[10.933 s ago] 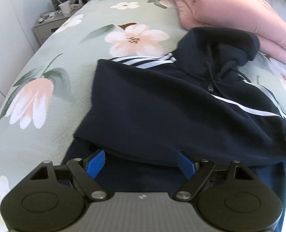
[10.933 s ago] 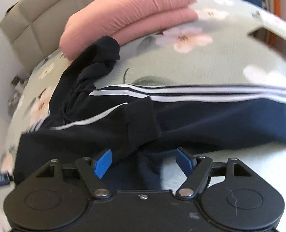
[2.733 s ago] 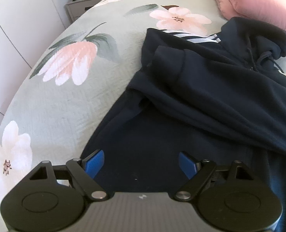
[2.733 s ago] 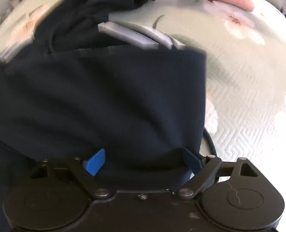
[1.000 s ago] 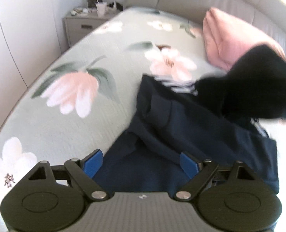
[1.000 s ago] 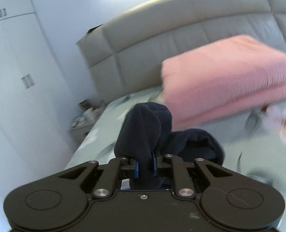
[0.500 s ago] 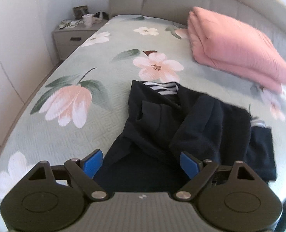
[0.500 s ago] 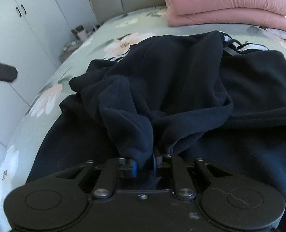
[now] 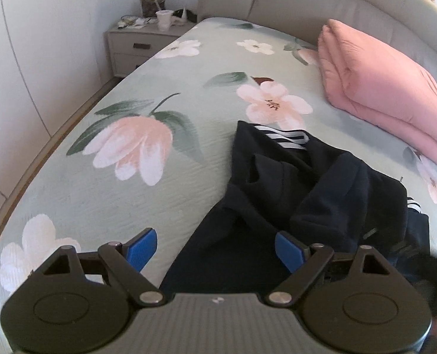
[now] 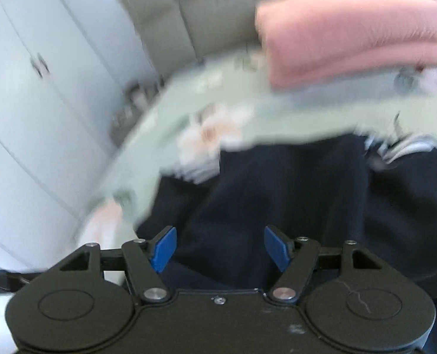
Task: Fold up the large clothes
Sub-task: 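Move both tools to the hoodie hem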
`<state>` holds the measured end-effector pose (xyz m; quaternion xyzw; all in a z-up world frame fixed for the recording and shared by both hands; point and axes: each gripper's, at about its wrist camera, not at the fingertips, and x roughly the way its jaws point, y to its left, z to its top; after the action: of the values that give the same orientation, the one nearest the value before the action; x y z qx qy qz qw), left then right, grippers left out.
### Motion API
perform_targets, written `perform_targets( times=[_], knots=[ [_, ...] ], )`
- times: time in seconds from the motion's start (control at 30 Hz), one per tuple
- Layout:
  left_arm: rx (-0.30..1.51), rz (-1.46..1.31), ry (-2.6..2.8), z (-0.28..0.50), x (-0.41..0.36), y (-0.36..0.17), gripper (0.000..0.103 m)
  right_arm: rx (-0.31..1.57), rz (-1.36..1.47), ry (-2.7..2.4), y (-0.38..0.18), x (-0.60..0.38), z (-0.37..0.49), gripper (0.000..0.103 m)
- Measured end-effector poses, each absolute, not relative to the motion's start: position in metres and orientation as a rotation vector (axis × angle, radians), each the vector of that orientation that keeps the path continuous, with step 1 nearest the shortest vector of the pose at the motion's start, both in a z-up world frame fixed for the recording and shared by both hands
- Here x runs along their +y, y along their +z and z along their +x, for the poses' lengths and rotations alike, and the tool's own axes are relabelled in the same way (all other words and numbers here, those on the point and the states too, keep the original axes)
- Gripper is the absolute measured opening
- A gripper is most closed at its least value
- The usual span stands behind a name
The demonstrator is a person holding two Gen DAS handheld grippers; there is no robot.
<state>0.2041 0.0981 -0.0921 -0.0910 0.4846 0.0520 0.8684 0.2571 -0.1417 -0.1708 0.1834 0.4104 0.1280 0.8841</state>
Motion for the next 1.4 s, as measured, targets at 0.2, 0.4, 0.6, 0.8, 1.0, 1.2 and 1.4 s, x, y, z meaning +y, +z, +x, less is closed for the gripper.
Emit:
perform_targets(
  times=[0.2, 0.4, 0.6, 0.8, 1.0, 1.2, 1.4],
  knots=[
    [1.043, -0.205, 0.139, 0.206, 0.105, -0.100, 0.089, 1.015, 0.119, 0.295, -0.240, -0.093, 0.226, 0.081],
    [1.046, -0.176, 0.096, 0.202, 0.098, -0.099, 0.089, 1.003, 0.386, 0.304, -0.215, -0.127, 0.212, 0.081],
    [1.012, -0.167, 0.048, 0.187, 0.102, -0.080, 0.089, 0.942, 0.479, 0.249, -0.176, -0.187, 0.174, 0.082],
    [1.047, -0.130, -0.069, 0.170, 0.126, -0.047, 0.089, 0.865, 0.393, 0.213, -0.128, -0.225, 0.127, 0.083],
    [1.017, -0.038, -0.062, 0.137, 0.157, -0.010, 0.092, 0.851, 0.333, 0.193, -0.080, -0.263, 0.078, 0.089],
    [0.919, -0.011, -0.069, 0.087, 0.175, -0.036, 0.099, 0.853, 0.509, 0.167, -0.072, -0.320, 0.036, 0.093],
    [0.992, -0.072, -0.130, 0.050, 0.181, -0.115, 0.097, 1.051, 0.488, 0.220, -0.111, -0.314, 0.024, 0.093]
  ],
)
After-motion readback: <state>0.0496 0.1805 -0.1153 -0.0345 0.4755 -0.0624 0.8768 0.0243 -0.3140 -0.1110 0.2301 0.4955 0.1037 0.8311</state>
